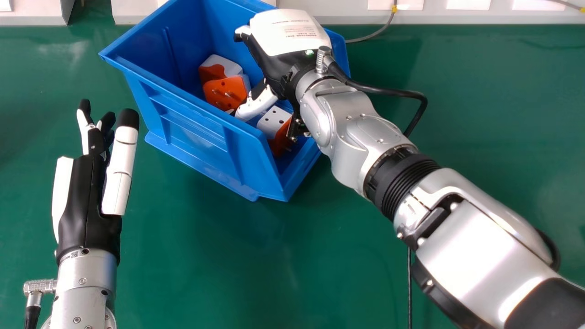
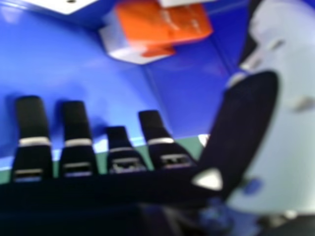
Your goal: Pick all objects and put in blue box
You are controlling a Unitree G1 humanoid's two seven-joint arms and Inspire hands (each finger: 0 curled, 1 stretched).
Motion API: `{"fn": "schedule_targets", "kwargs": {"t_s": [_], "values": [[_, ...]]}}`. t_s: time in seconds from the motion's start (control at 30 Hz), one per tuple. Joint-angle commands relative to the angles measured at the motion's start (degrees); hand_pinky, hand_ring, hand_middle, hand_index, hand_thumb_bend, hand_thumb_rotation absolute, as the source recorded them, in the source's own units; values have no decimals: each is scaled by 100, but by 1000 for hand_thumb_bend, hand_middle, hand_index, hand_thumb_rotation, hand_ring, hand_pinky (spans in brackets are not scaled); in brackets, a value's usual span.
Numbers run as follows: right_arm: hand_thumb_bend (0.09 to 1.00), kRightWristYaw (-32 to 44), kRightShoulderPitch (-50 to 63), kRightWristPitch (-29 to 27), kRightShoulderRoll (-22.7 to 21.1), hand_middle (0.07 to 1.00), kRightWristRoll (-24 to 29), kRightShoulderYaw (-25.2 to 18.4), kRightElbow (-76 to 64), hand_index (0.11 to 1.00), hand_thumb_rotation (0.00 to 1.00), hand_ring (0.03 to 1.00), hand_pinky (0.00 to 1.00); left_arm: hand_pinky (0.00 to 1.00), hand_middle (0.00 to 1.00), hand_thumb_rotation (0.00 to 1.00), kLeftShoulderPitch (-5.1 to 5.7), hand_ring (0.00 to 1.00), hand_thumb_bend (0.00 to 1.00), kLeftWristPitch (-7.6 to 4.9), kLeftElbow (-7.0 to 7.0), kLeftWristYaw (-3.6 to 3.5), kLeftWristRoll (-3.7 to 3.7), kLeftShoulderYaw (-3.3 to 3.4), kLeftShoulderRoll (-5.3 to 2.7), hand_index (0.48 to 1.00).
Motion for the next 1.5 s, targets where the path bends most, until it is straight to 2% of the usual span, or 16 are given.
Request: {"fn": "schedule_targets", "kwargs": {"t_s": [0.0, 0.13, 0.37, 0.57, 0.67, 0.83, 0.9, 1.0, 1.23, 1.37, 1.47], "values": [[612, -29, -126, -6, -91, 996, 25, -60, -154, 883, 432, 935, 768, 948, 979, 1000, -128, 990, 645, -57, -30, 4, 0, 9, 26, 991], [606, -46, -68, 5, -190, 998, 82, -96, -320, 905, 423, 943, 781, 949, 979, 1000, -162, 990, 645, -109, 52, 4, 11, 6, 33, 991], [557, -113, 298, 219, -406, 1000, 211, -339, -1212, 931, 379, 961, 817, 953, 980, 1000, -200, 990, 652, -133, 86, -15, 2, 5, 46, 991], [515, 5, 1101, 661, -744, 1000, 84, -486, -2901, 944, 367, 973, 824, 956, 980, 1000, -286, 991, 666, -188, 238, -69, -49, 64, 92, 992], [500, 304, 1684, 982, -1021, 1000, -31, -542, -4089, 946, 366, 977, 825, 958, 980, 1000, -348, 991, 670, -250, 362, -96, -64, 109, 127, 993], [468, 912, 2869, 1403, -1582, 1000, -81, -859, -6397, 952, 376, 978, 829, 959, 981, 1000, -399, 991, 670, -289, 447, -108, -79, 156, 163, 994], [460, 1052, 3273, 1457, -1719, 1000, -24, -1034, -7109, 953, 378, 978, 831, 960, 981, 1000, -438, 991, 670, -319, 502, -128, -105, 190, 184, 994], [441, 1132, 4210, 1428, -1856, 1000, 212, -1523, -8491, 955, 386, 979, 838, 960, 981, 1000, -493, 991, 670, -403, 632, -165, -133, 237, 223, 994], [416, 1137, 5874, 1299, -1650, 1000, 1017, -2437, -10117, 958, 412, 971, 834, 960, 981, 1000, -560, 991, 662, -494, 794, -236, -210, 327, 252, 994], [403, 1205, 6527, 1175, -1668, 999, 1462, -2827, -10517, 961, 441, 974, 856, 960, 981, 1000, -582, 991, 650, -579, 888, -252, -235, 331, 287, 994], [395, 1238, 7020, 1058, -1673, 999, 1856, -3193, -10559, 963, 450, 978, 877, 961, 980, 1000, -579, 991, 645, -592, 916, -238, -190, 320, 337, 994]]}}
